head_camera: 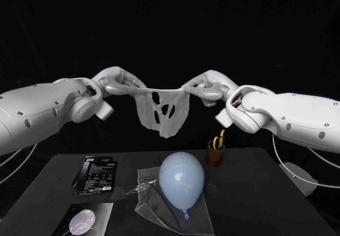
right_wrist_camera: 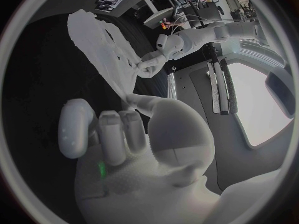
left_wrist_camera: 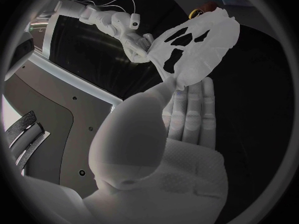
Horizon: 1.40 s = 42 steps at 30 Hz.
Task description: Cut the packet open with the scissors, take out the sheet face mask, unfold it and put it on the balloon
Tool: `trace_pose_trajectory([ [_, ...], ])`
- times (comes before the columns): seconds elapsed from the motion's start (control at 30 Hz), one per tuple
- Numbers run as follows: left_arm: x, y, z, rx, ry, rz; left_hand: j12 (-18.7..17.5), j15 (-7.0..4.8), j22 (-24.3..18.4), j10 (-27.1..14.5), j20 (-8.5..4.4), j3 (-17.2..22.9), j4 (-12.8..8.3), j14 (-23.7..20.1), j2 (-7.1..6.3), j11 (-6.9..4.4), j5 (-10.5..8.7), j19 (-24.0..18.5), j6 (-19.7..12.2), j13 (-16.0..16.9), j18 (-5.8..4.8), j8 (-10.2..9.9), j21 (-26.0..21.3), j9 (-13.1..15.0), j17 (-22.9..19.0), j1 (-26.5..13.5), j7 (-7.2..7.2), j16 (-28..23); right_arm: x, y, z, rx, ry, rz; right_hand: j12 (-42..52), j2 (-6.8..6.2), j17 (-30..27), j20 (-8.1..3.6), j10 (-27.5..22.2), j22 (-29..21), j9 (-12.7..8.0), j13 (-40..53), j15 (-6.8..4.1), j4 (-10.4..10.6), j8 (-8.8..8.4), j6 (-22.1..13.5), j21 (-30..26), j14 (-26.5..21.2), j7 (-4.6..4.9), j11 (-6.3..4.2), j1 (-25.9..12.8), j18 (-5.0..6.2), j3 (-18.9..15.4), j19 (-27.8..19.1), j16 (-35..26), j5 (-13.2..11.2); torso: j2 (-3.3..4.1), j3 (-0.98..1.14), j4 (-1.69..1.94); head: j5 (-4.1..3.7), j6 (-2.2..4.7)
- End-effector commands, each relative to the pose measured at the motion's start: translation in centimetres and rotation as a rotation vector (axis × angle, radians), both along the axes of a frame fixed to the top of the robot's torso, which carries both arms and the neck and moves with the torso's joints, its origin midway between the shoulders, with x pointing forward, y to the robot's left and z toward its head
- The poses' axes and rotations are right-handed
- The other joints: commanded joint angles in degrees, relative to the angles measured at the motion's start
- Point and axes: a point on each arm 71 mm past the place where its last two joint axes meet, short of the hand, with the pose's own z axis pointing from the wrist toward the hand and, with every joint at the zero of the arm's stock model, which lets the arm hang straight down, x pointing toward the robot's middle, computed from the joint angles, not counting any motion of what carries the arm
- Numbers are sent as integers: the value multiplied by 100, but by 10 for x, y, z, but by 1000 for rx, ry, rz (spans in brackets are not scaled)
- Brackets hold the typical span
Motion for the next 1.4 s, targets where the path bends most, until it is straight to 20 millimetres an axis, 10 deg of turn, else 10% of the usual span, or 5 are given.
trace_pose_trajectory([
  [0.03,2,0,7,-3,-53,-3,34,-8,19,-47,9,-2,-43,19,0,4,19,-52,8,8,-54,-29,46,-6,9,59,50,-23,1,0,9,17,-17,-8,50,15,1505,-10,578,1080,5,1467,-15,40,18,38,45,629,5,5,68,29,-1,54,20,-15,-5,5,4,-8,-2],
  [0.6,-2,-6,9,67,-81,-40,48,-20,167,-25,3,0,-104,67,-19,7,19,-128,4,24,-31,-111,216,-57,44,92,60,-69,12,6,51,-63,-145,-20,73,7,1505,-13,587,1097,8,1479,-17,37,23,47,104,629,-1,0,90,17,-5,84,20,-10,4,-7,10,-49,-12],
  [1.13,-7,-20,8,83,-91,-72,48,-17,219,-18,5,3,-116,93,-28,17,19,-155,10,29,-20,-139,275,-75,58,90,79,-92,12,19,43,-155,-136,13,95,-6,1505,-17,595,1099,12,1490,-19,40,31,63,113,629,-6,-5,111,16,-14,90,20,-13,10,-6,41,-58,18],
  [1.27,-9,-25,12,66,-120,-73,46,-19,237,-17,-1,17,-131,97,-27,21,20,-169,13,30,-9,-149,294,-82,62,110,82,-104,8,24,32,-167,-135,23,65,-8,1505,-17,584,1093,13,1474,-22,49,34,68,90,629,-6,-4,114,20,-18,78,20,-17,44,-21,-4,-50,-29],
  [1.4,-10,-27,3,114,-92,-91,46,-28,292,2,2,31,-140,144,-48,13,19,-185,-13,35,9,-191,359,-107,79,88,77,-132,9,22,25,-163,-122,11,102,-9,1505,-23,598,1102,15,1493,-19,52,37,74,122,629,-13,-10,141,14,-14,94,20,5,2,3,43,-34,-17],
])
